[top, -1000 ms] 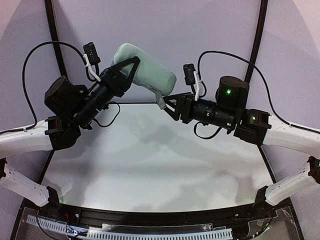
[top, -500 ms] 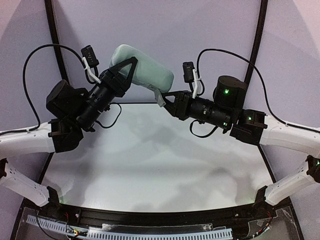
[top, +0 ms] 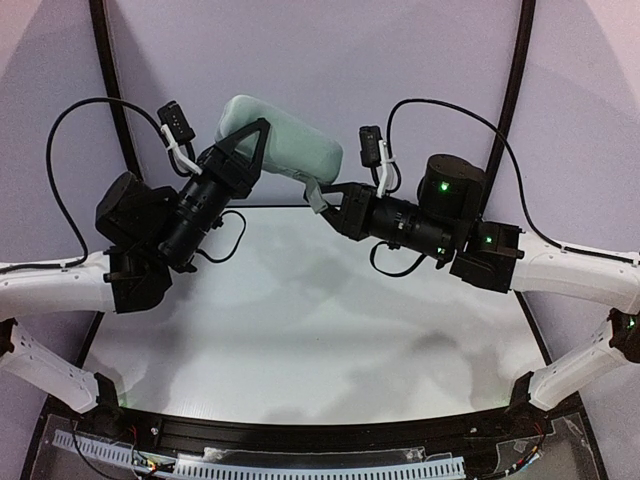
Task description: Open the umbrella
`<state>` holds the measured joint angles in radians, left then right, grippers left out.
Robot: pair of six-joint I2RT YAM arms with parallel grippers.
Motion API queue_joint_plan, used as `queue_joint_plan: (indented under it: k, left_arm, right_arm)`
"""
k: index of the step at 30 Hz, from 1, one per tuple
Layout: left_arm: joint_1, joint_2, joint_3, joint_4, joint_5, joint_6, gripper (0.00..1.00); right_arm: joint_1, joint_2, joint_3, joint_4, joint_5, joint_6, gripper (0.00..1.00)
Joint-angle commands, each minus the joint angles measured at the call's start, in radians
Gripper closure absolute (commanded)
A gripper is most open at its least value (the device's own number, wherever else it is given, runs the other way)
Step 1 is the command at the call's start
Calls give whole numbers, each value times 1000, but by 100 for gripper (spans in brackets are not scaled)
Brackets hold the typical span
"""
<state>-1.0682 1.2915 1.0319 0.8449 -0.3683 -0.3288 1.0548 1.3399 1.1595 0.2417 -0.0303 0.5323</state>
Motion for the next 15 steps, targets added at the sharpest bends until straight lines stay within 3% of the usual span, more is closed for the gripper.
queue_joint_plan:
  k: [1, 6, 8, 15]
  left_arm:
    - [-23, 8, -12, 86, -37, 40, 99]
    - [-42, 25, -13, 103, -68, 74, 99]
    - [-49, 31, -17, 116, -79, 80, 99]
    - [-65, 20, -38, 128, -86, 77, 99]
  right_arm:
    - [17, 5, 30, 83, -9, 17, 83]
    - [16, 10, 34, 89, -3, 29, 91]
    - [16, 8, 33, 93, 13, 28, 100]
    - [16, -9, 22, 41, 103, 17, 100]
